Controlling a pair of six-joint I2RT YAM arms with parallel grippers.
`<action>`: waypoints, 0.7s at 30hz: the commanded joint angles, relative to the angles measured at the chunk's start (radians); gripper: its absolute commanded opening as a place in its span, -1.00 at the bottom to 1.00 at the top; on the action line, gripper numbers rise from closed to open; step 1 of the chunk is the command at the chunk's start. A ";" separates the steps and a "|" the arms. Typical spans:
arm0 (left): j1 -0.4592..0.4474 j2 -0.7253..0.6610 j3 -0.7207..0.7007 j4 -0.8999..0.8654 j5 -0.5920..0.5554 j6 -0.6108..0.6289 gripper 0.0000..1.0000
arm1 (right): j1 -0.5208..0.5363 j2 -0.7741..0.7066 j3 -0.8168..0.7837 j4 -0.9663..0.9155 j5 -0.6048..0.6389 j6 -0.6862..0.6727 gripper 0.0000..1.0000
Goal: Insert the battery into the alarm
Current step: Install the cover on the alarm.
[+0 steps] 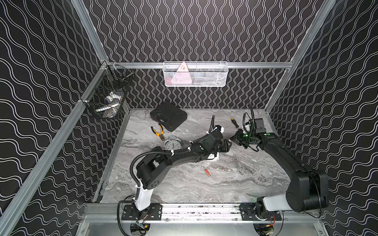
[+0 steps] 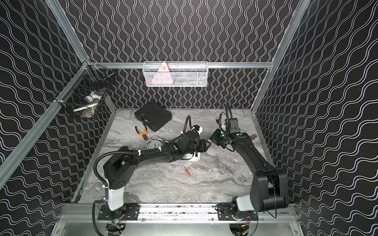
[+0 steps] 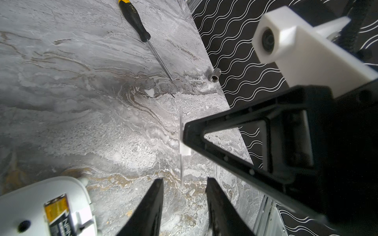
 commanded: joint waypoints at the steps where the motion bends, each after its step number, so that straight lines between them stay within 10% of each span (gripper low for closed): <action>1: -0.003 0.006 0.017 -0.009 -0.012 0.015 -0.27 | 0.001 -0.001 0.002 0.017 -0.012 0.004 -0.95; 21: -0.003 0.022 0.040 -0.033 -0.016 0.021 -0.80 | 0.000 -0.008 0.001 0.011 -0.027 -0.001 -0.95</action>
